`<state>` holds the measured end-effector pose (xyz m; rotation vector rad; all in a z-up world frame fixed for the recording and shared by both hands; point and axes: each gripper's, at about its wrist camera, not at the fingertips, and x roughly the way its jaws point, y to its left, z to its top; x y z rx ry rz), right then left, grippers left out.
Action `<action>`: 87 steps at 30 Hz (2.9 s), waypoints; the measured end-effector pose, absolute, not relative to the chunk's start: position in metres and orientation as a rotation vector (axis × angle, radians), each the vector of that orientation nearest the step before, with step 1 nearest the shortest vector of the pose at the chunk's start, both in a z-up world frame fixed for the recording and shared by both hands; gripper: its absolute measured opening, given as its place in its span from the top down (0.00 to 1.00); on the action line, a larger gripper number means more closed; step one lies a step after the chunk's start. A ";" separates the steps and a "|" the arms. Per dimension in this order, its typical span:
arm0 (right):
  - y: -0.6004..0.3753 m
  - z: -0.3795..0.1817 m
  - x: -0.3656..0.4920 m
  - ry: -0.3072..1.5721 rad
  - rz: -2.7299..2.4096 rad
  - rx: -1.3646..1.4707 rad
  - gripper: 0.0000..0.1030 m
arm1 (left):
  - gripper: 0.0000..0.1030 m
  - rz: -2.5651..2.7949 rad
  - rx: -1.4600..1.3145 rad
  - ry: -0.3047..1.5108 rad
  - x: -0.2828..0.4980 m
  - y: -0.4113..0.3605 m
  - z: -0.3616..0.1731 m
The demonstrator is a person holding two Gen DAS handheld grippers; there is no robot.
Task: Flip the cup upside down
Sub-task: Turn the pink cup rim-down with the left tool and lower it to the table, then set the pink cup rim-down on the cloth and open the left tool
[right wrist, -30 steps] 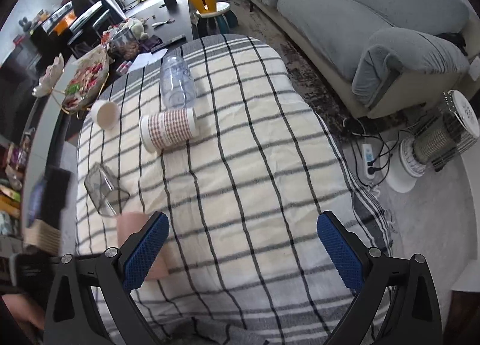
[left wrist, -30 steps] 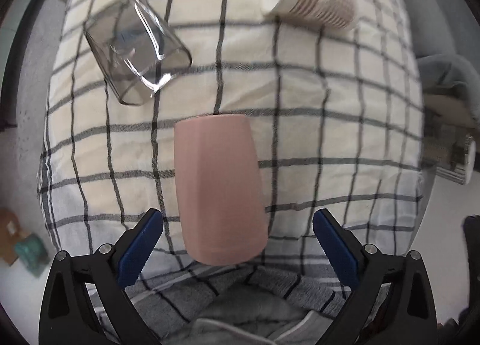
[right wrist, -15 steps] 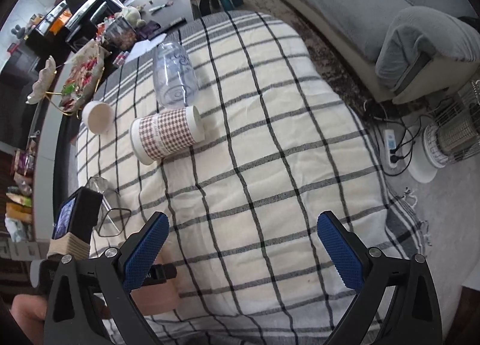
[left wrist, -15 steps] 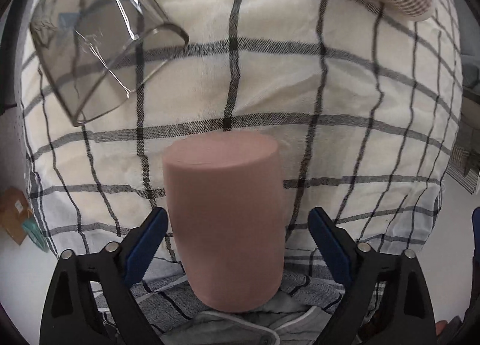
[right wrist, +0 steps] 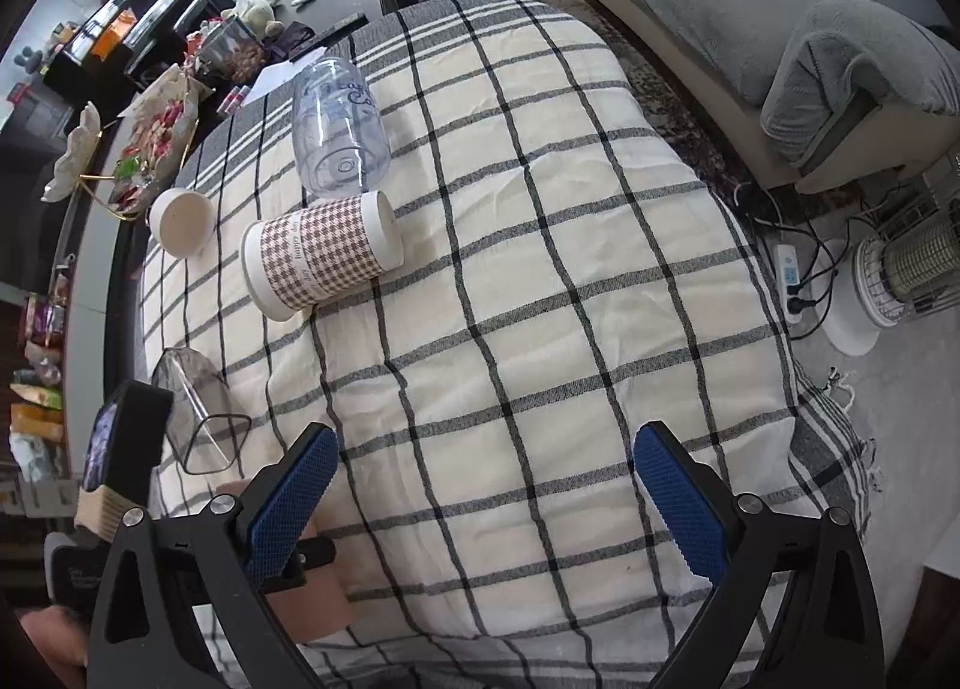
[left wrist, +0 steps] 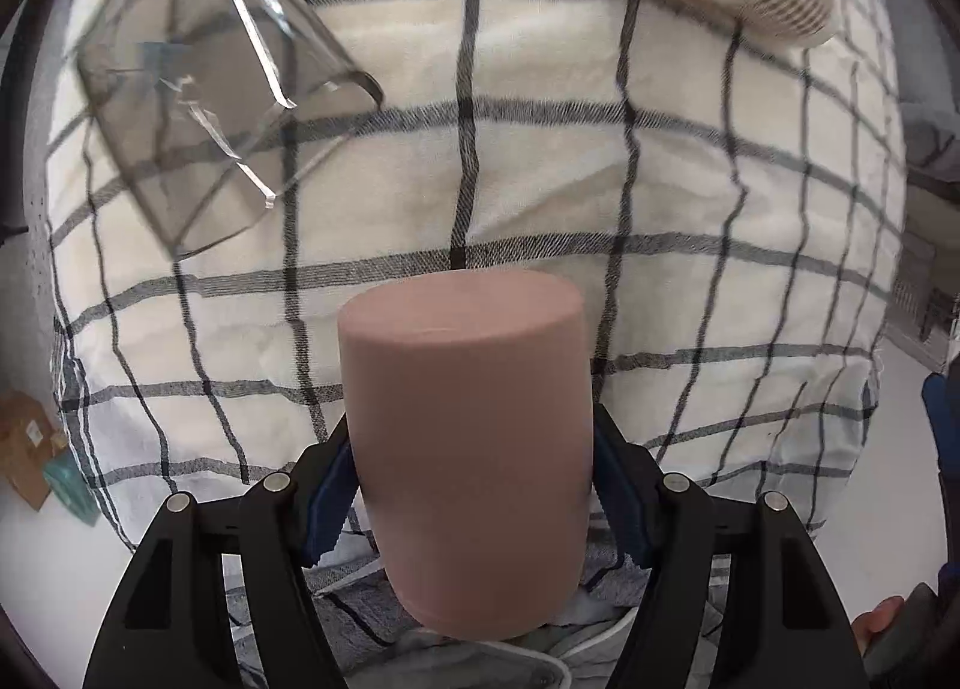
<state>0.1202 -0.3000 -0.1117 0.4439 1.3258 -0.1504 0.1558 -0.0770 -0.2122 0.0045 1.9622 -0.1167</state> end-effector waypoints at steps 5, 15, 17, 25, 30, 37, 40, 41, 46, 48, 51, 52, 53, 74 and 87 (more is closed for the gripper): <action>-0.295 -0.096 0.109 1.281 -0.140 0.428 0.03 | 0.33 -0.186 -0.036 1.749 0.142 -0.070 -0.171; -0.278 -0.090 0.068 1.111 -0.144 0.362 0.03 | 0.33 -0.236 0.025 1.114 0.106 -0.051 -0.128; -0.273 -0.091 0.057 1.033 -0.156 0.335 0.03 | 0.32 -0.256 0.047 0.959 0.093 -0.052 -0.124; -0.271 -0.107 0.031 0.831 -0.211 0.254 0.03 | 0.32 -0.255 0.071 0.648 0.063 -0.055 -0.135; -0.281 -0.119 0.028 0.793 -0.251 0.245 0.03 | 0.32 -0.261 0.090 0.554 0.060 -0.067 -0.142; -0.288 -0.131 0.028 0.815 -0.276 0.264 0.03 | 0.32 -0.287 0.077 0.523 0.071 -0.083 -0.152; -0.289 -0.131 0.029 0.816 -0.270 0.276 0.03 | 0.32 -0.294 0.066 0.514 0.075 -0.087 -0.153; -0.290 -0.132 0.028 0.817 -0.269 0.281 0.03 | 0.32 -0.289 0.067 0.510 0.076 -0.089 -0.153; -0.296 -0.133 0.023 0.822 -0.287 0.312 0.03 | 0.32 -0.289 0.074 0.543 0.083 -0.095 -0.163; -0.297 -0.134 0.023 0.825 -0.289 0.318 0.03 | 0.32 -0.289 0.081 0.552 0.083 -0.097 -0.167; -0.298 -0.133 0.023 0.826 -0.288 0.320 0.03 | 0.32 -0.281 0.072 0.566 0.082 -0.095 -0.169; -0.298 -0.133 0.023 0.826 -0.290 0.320 0.03 | 0.32 -0.275 0.076 0.577 0.082 -0.095 -0.170; -0.298 -0.134 0.023 0.826 -0.290 0.320 0.03 | 0.32 -0.273 0.083 0.592 0.082 -0.096 -0.172; -0.299 -0.103 0.008 0.787 -0.276 0.333 0.03 | 0.20 -0.258 0.105 0.711 0.043 -0.081 -0.139; -0.246 -0.016 -0.018 0.663 -0.211 0.197 0.03 | 0.11 -0.050 0.054 0.654 0.003 -0.017 -0.029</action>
